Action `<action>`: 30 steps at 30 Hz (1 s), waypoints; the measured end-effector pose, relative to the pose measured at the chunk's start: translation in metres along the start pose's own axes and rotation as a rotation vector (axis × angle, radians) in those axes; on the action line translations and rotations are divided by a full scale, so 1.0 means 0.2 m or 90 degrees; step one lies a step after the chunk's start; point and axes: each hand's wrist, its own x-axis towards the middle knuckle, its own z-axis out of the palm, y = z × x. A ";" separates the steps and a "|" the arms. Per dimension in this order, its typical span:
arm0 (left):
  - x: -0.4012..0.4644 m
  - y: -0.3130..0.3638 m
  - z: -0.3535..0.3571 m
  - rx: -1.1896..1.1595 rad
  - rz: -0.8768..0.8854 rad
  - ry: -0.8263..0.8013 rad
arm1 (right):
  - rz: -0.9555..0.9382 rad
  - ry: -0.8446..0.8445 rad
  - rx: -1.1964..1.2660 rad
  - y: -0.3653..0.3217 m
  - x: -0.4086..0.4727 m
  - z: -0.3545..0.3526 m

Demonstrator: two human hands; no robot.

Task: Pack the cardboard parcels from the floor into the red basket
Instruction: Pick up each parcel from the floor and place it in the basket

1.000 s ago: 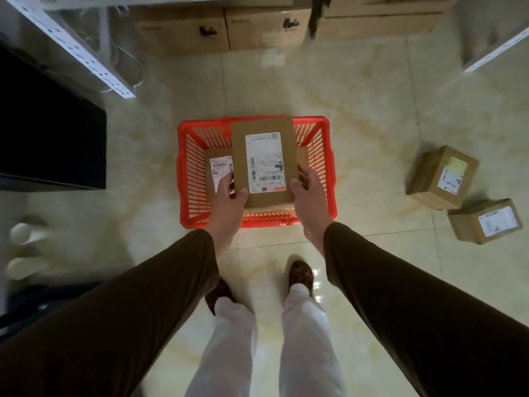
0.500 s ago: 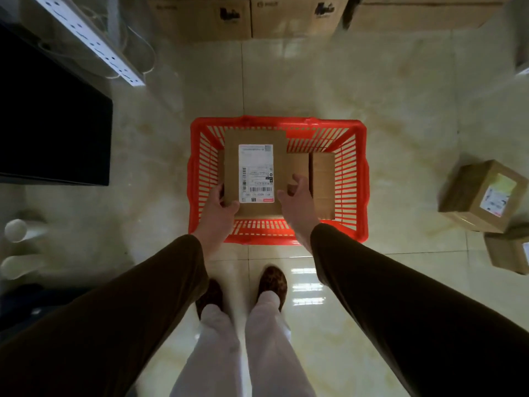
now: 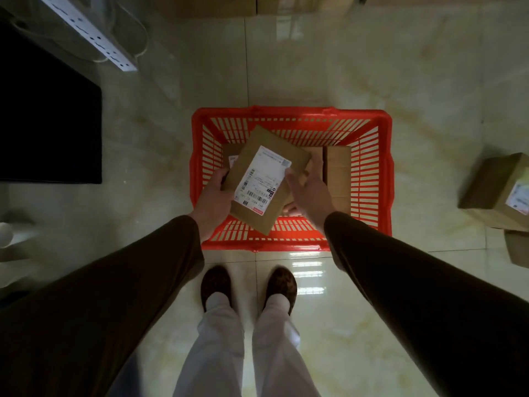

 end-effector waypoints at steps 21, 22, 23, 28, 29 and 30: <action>0.19 0.19 -0.10 0.139 0.079 -0.023 | 0.187 0.086 0.199 0.22 -0.07 0.14; 0.20 0.19 -0.11 0.156 0.086 -0.028 | 0.167 0.085 0.214 0.21 -0.07 0.16; 0.21 0.19 -0.12 0.177 0.090 -0.036 | 0.153 0.080 0.217 0.22 -0.08 0.18; 0.25 0.19 -0.16 0.340 0.146 -0.020 | 0.199 0.048 0.246 0.22 -0.11 0.24; 0.25 0.20 -0.15 0.370 0.161 -0.011 | 0.214 0.049 0.269 0.23 -0.11 0.25; 0.26 0.20 -0.15 0.404 0.173 -0.001 | 0.224 0.052 0.288 0.23 -0.11 0.25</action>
